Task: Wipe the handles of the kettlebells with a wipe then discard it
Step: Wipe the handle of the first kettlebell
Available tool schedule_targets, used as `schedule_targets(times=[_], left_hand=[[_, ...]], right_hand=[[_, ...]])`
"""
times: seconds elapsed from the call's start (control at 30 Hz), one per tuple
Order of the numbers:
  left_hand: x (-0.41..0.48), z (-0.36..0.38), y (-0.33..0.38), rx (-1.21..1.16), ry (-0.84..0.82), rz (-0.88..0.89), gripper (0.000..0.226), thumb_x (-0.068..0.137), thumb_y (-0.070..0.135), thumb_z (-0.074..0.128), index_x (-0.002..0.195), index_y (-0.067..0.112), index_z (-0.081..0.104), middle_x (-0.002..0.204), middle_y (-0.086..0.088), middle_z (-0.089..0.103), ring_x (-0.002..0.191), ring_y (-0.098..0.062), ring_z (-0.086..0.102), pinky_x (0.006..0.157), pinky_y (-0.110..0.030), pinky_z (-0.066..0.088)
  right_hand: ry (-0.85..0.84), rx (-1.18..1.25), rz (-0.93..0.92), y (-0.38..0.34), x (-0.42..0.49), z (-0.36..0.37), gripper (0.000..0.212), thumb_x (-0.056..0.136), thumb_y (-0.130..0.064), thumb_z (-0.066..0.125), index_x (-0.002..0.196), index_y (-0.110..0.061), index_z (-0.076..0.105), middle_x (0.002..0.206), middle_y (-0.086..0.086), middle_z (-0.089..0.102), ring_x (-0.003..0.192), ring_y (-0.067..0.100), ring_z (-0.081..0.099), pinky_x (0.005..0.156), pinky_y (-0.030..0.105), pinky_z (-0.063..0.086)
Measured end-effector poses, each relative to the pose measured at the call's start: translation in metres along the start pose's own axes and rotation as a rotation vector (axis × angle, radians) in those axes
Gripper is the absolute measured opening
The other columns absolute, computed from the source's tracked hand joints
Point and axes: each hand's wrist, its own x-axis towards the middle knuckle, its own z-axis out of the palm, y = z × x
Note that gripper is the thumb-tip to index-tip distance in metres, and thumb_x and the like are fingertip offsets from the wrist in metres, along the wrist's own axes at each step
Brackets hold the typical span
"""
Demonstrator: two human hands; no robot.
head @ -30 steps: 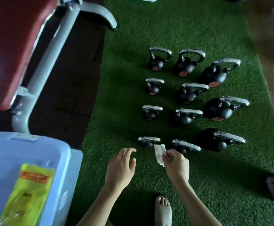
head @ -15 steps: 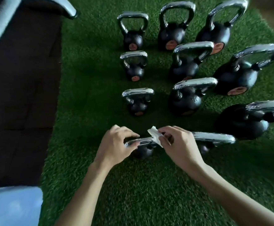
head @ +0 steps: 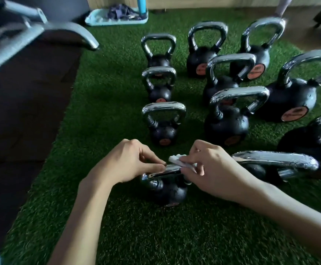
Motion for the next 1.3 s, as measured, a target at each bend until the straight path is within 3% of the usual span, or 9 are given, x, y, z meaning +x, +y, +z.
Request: schedule_targets(times=[0.2, 0.33, 0.5, 0.77, 0.83, 0.93, 1.03, 1.17, 1.3], left_hand=[[0.003, -0.014, 0.022, 0.11, -0.095, -0.021, 0.02, 0.07, 0.058, 0.083, 0.084, 0.044, 0.081, 0.069, 0.024, 0.069, 0.07, 0.009, 0.061, 0.055, -0.01, 0.039], [0.002, -0.02, 0.031, 0.114, -0.129, 0.018, 0.031, 0.072, 0.057, 0.082, 0.088, 0.031, 0.083, 0.055, 0.026, 0.064, 0.046, 0.007, 0.053, 0.044, -0.011, 0.033], [-0.013, -0.012, 0.021, 0.258, -0.073, 0.064, 0.03, 0.077, 0.057, 0.078, 0.103, 0.041, 0.078, 0.083, 0.013, 0.075, 0.074, -0.005, 0.068, 0.069, -0.038, 0.057], [-0.022, -0.008, 0.021, 0.366, 0.018, 0.125, 0.036, 0.083, 0.058, 0.074, 0.116, 0.043, 0.073, 0.099, 0.013, 0.074, 0.086, -0.003, 0.064, 0.073, -0.031, 0.055], [-0.02, -0.005, 0.019, 0.389, 0.05, 0.162, 0.038, 0.083, 0.06, 0.072, 0.117, 0.043, 0.073, 0.102, 0.012, 0.073, 0.085, -0.004, 0.061, 0.066, -0.022, 0.047], [-0.021, -0.001, 0.021, 0.381, 0.11, 0.193, 0.036, 0.084, 0.057, 0.073, 0.116, 0.041, 0.073, 0.102, 0.012, 0.07, 0.076, 0.0, 0.049, 0.058, -0.01, 0.03], [-0.021, 0.004, 0.021, 0.341, 0.184, 0.208, 0.039, 0.08, 0.057, 0.076, 0.113, 0.036, 0.076, 0.095, 0.017, 0.066, 0.075, 0.0, 0.045, 0.062, -0.015, 0.033], [-0.027, 0.008, 0.021, 0.377, 0.202, 0.234, 0.045, 0.077, 0.065, 0.074, 0.114, 0.04, 0.074, 0.091, 0.017, 0.066, 0.075, -0.002, 0.047, 0.071, -0.025, 0.034], [-0.024, 0.008, 0.019, 0.375, 0.154, 0.291, 0.05, 0.085, 0.064, 0.066, 0.123, 0.032, 0.071, 0.109, 0.011, 0.072, 0.083, 0.0, 0.062, 0.072, -0.022, 0.044]], right_hand=[[-0.103, -0.071, -0.089, -0.001, 0.007, -0.013, 0.032, 0.096, -0.047, 0.056, 0.107, -0.027, 0.079, 0.084, -0.013, 0.049, 0.068, -0.002, 0.048, 0.067, 0.01, 0.037], [-0.06, -0.087, -0.148, -0.004, 0.01, -0.012, 0.018, 0.09, -0.035, 0.07, 0.101, -0.023, 0.078, 0.094, -0.009, 0.065, 0.09, 0.011, 0.052, 0.082, 0.024, 0.046], [0.094, 0.004, -0.089, -0.008, 0.012, -0.01, 0.006, 0.085, -0.025, 0.075, 0.09, -0.029, 0.077, 0.078, -0.016, 0.069, 0.083, -0.002, 0.051, 0.075, 0.025, 0.047], [0.107, -0.118, -0.211, -0.016, -0.011, 0.012, 0.024, 0.102, -0.035, 0.053, 0.115, -0.032, 0.072, 0.094, -0.011, 0.061, 0.082, 0.014, 0.049, 0.072, 0.03, 0.051], [0.149, -0.215, -0.25, -0.012, -0.016, 0.011, 0.024, 0.096, -0.022, 0.066, 0.119, -0.029, 0.07, 0.094, -0.011, 0.062, 0.083, 0.011, 0.047, 0.071, 0.029, 0.053], [0.236, -0.2, -0.266, -0.016, -0.011, 0.01, 0.025, 0.076, 0.003, 0.08, 0.09, -0.017, 0.077, 0.078, -0.007, 0.065, 0.078, 0.008, 0.044, 0.066, 0.037, 0.055], [0.271, -0.225, -0.304, -0.028, -0.003, 0.016, 0.022, 0.078, -0.003, 0.081, 0.068, -0.021, 0.073, 0.069, -0.014, 0.06, 0.073, 0.006, 0.043, 0.063, 0.03, 0.05], [0.298, -0.145, -0.078, -0.006, -0.009, 0.019, 0.013, 0.093, -0.019, 0.069, 0.086, -0.024, 0.079, 0.076, -0.011, 0.057, 0.077, 0.013, 0.048, 0.071, 0.034, 0.051], [0.324, -0.212, -0.153, -0.019, -0.009, 0.02, 0.013, 0.089, -0.011, 0.073, 0.08, -0.019, 0.077, 0.074, -0.006, 0.062, 0.073, 0.012, 0.048, 0.067, 0.037, 0.053]])
